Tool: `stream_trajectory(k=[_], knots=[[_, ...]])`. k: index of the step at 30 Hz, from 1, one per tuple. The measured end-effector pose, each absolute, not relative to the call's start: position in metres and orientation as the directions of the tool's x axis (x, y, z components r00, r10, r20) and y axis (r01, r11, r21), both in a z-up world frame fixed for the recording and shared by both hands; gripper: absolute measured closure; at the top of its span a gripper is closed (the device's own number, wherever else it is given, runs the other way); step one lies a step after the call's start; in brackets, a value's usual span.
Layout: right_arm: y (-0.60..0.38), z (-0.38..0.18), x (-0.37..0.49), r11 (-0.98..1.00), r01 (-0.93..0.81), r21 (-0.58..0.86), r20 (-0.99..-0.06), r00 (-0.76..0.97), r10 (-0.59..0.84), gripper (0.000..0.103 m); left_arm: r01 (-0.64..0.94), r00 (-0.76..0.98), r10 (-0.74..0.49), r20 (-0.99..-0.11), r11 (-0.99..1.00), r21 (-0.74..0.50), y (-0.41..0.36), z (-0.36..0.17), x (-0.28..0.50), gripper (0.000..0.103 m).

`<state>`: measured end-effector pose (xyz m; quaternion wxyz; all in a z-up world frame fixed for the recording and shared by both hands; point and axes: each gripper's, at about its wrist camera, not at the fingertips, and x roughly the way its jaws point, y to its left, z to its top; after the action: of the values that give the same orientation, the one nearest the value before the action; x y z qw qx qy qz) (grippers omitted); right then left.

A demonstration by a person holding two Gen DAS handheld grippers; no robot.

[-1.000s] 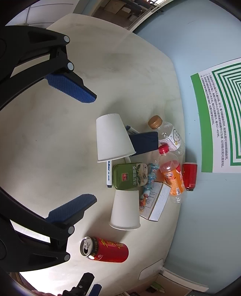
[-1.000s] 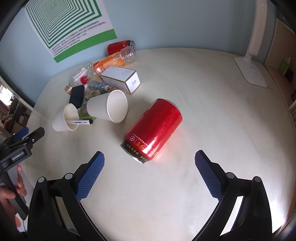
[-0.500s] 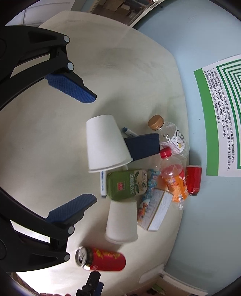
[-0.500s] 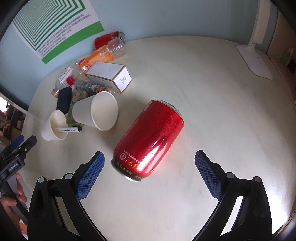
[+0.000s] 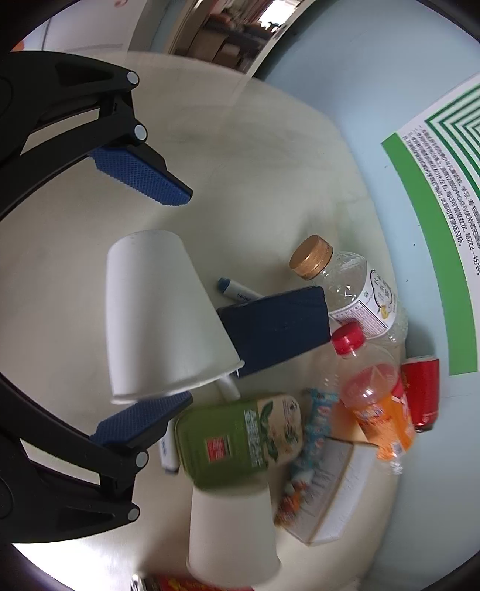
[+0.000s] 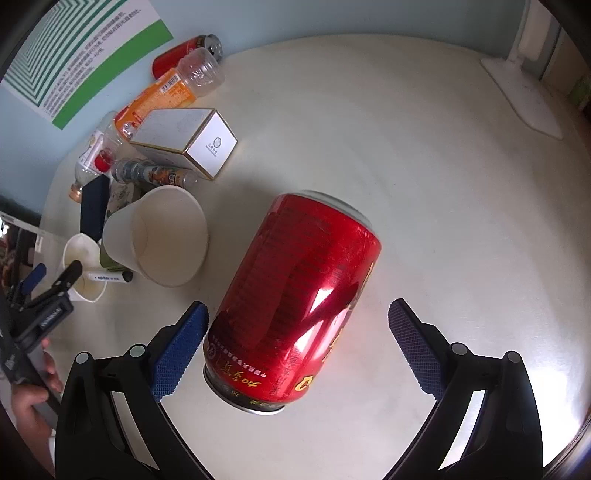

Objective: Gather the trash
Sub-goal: 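Grasp the red can with the right tool while the left tool grasps a white paper cup, then lift the red can and white cup and carry both toward the teal bin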

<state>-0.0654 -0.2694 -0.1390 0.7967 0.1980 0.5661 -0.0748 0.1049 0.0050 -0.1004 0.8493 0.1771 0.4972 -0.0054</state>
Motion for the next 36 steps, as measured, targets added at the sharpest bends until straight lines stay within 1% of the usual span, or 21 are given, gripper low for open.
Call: stream_trajectory(k=[2, 3, 4, 5, 8, 10, 12, 20, 22, 24, 31, 36], knots=[[-0.268, -0.143, -0.064, 0.901, 0.354, 0.253, -0.929, 0.348, 0.124, 0.009, 0.184, 0.517, 0.185, -0.836, 0.929, 0.32, 0.007, -0.103, 0.104, 0.007], [-0.267, -0.145, -0.064, 0.898, 0.354, 0.262, -0.927, 0.351, 0.132, 0.018, 0.185, 0.519, 0.186, -0.834, 0.928, 0.322, 0.009, -0.104, 0.102, 0.013], [-0.267, -0.146, -0.063, 0.893, 0.357, 0.273, -0.926, 0.35, 0.143, 0.025, 0.183, 0.516, 0.186, -0.836, 0.93, 0.32, 0.013, -0.104, 0.101, 0.024], [-0.267, -0.147, -0.063, 0.887, 0.364, 0.286, -0.924, 0.351, 0.154, 0.028, 0.183, 0.509, 0.187, -0.84, 0.93, 0.318, 0.016, -0.105, 0.102, 0.027], [-0.269, -0.147, -0.067, 0.884, 0.364, 0.293, -0.919, 0.361, 0.156, 0.029, 0.176, 0.542, 0.214, -0.813, 0.917, 0.358, 0.023, -0.103, 0.097, 0.042], [-0.27, -0.146, -0.068, 0.885, 0.358, 0.299, -0.918, 0.36, 0.165, 0.029, 0.166, 0.573, 0.234, -0.786, 0.906, 0.39, 0.027, -0.099, 0.092, 0.062], [-0.269, -0.147, -0.071, 0.89, 0.347, 0.296, -0.919, 0.356, 0.167, 0.029, 0.164, 0.605, 0.231, -0.762, 0.9, 0.403, 0.032, -0.094, 0.087, 0.071], [-0.267, -0.144, -0.081, 0.893, 0.335, 0.3, -0.913, 0.372, 0.167, 0.03, 0.15, 0.648, 0.223, -0.728, 0.9, 0.41, 0.045, -0.083, 0.07, 0.087], [-0.267, -0.143, -0.085, 0.895, 0.328, 0.303, -0.911, 0.375, 0.171, 0.03, 0.134, 0.656, 0.227, -0.72, 0.904, 0.407, 0.046, -0.079, 0.063, 0.096], [-0.267, -0.14, -0.088, 0.899, 0.321, 0.297, -0.91, 0.381, 0.165, 0.03, 0.115, 0.648, 0.225, -0.727, 0.915, 0.386, 0.052, -0.076, 0.057, 0.1], [-0.265, -0.128, -0.098, 0.907, 0.291, 0.304, -0.896, 0.412, 0.168, 0.031, 0.067, 0.664, 0.226, -0.713, 0.931, 0.358, 0.077, -0.056, 0.032, 0.1], [-0.265, -0.123, -0.106, 0.912, 0.255, 0.321, -0.884, 0.426, 0.192, 0.031, 0.056, 0.653, 0.175, -0.737, 0.959, 0.278, 0.085, -0.04, 0.022, 0.1]])
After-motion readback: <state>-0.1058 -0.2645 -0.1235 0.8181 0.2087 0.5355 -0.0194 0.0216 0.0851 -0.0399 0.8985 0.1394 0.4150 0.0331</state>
